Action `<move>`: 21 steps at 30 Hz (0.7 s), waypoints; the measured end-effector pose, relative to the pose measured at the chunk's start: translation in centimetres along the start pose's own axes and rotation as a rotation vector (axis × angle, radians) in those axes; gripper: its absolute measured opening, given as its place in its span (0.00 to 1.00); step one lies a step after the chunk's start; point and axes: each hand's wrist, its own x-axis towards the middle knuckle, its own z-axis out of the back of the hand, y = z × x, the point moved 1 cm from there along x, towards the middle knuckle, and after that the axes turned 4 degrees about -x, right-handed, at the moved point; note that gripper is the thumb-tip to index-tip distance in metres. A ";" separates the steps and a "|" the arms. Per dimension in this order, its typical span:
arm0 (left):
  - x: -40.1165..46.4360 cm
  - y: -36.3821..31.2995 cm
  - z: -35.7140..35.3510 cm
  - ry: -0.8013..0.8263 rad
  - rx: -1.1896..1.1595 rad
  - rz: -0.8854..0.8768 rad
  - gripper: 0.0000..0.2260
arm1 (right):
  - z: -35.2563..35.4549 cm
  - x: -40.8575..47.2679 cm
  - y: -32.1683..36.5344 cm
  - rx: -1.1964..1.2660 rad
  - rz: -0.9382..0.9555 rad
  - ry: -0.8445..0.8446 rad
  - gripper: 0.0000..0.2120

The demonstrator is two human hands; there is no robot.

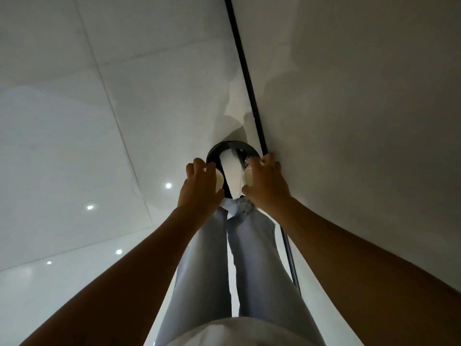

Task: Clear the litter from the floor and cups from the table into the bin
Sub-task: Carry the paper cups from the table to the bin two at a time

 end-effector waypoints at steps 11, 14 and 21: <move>11.7 2.7 -12.7 0.012 0.010 0.075 0.30 | -9.6 14.1 -5.3 -0.082 0.089 0.080 0.35; 14.3 3.1 -14.5 0.007 0.032 0.067 0.31 | -11.0 16.6 -5.4 -0.089 0.119 0.069 0.35; 13.4 3.9 -13.6 -0.011 0.056 0.090 0.28 | -10.9 16.1 -4.5 -0.113 0.164 0.050 0.31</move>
